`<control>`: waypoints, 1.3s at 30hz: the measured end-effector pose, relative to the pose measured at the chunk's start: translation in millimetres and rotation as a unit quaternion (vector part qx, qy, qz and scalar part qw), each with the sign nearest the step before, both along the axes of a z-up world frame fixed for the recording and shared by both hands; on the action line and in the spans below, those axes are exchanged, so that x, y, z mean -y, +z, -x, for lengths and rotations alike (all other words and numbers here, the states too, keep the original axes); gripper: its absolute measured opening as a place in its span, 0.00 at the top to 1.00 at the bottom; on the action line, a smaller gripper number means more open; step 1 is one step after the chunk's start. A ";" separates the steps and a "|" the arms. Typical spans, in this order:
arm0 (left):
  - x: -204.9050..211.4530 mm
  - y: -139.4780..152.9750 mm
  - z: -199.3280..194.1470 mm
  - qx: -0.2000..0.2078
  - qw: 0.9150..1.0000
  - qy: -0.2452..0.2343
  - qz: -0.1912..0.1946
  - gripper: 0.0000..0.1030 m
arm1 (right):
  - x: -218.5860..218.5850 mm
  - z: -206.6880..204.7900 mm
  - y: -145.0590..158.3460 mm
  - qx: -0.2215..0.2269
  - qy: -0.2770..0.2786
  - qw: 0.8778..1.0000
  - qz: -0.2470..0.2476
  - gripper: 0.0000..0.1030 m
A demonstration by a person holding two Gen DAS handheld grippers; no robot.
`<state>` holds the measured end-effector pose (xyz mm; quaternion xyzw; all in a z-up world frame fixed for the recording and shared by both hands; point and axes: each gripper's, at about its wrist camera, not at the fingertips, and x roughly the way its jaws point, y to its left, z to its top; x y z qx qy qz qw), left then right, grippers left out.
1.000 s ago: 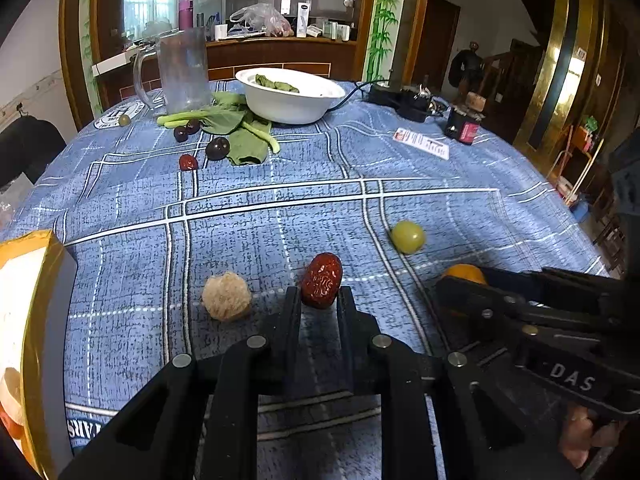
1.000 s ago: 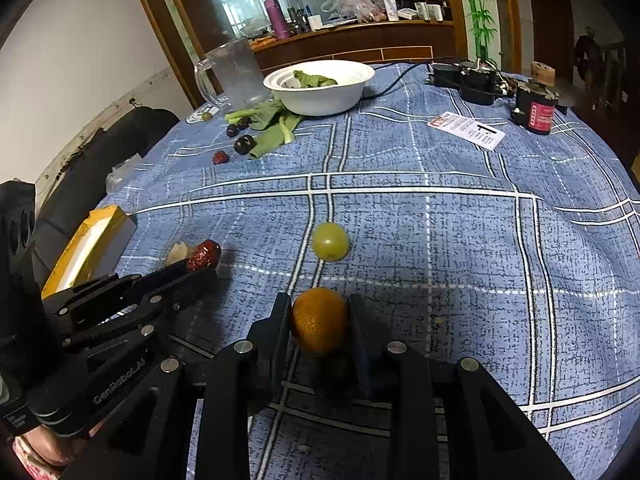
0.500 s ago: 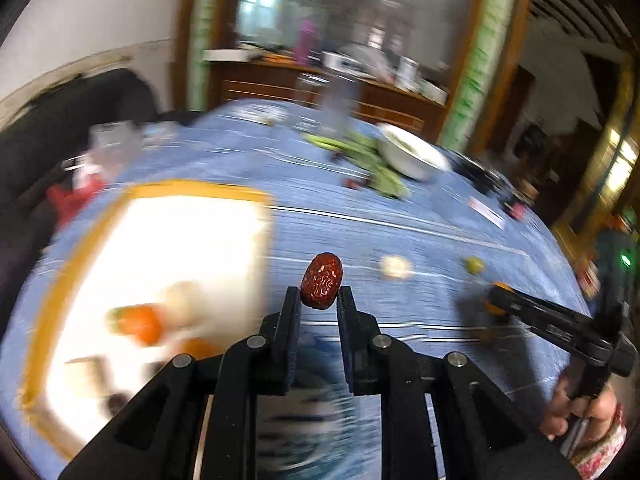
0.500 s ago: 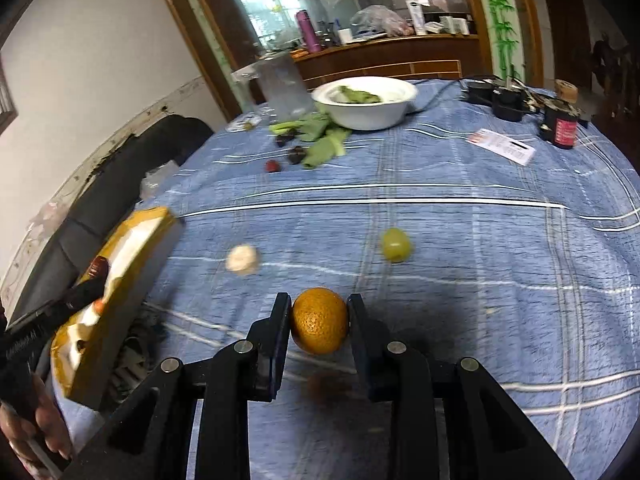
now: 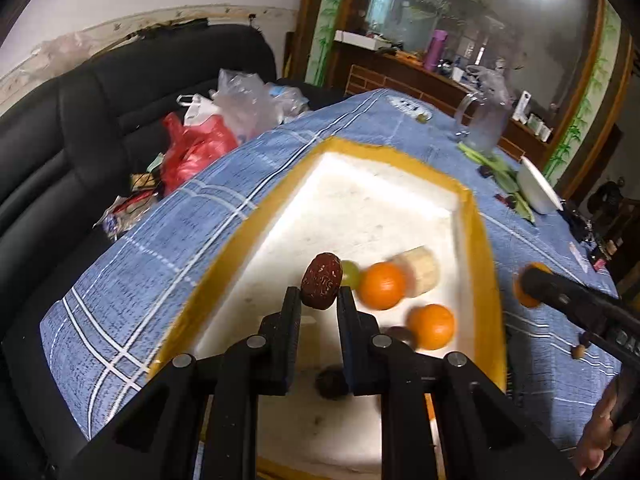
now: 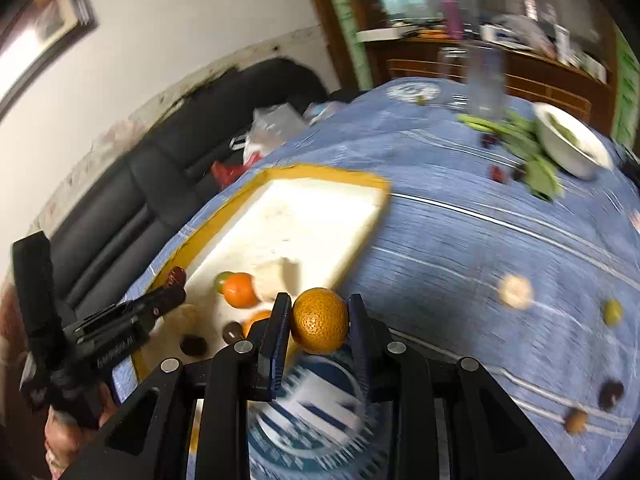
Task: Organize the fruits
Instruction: 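Carry the date and orange into the tray and open both tools, then grasp a beige yam ball with the left tool while the right grasps a plum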
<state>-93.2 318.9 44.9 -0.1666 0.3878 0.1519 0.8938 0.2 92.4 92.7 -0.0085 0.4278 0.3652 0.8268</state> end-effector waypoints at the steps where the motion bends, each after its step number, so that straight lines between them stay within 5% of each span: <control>1: -1.9 -1.9 -0.2 -0.001 1.000 0.000 0.002 0.83 | -17.1 -2.6 -3.7 0.000 0.009 1.000 0.012 0.70; 12: -1.9 -4.4 -0.3 0.006 1.000 -0.006 0.019 0.81 | -66.3 -21.6 -33.9 0.026 -0.003 0.995 0.091 0.70; 15: -5.9 -2.6 1.8 0.010 0.999 -0.005 0.043 0.68 | -70.0 -19.3 -30.3 0.035 0.001 0.995 0.093 0.68; 18: -6.3 2.3 6.0 0.015 0.999 0.006 0.042 0.50 | -71.3 -13.9 -20.4 0.062 0.001 0.994 0.092 0.56; 22: -5.7 11.4 11.7 0.026 0.999 0.012 0.046 0.46 | -64.0 -2.3 -2.1 0.095 -0.002 0.992 0.086 0.55; 28: 3.6 27.0 19.8 0.045 0.998 0.009 0.044 0.37 | -18.2 10.9 17.3 0.108 -0.030 0.992 0.065 0.48; 39: 56.8 44.4 22.5 0.052 0.997 -0.047 0.028 0.33 | 148.2 25.0 17.5 0.088 -0.173 0.979 0.059 0.44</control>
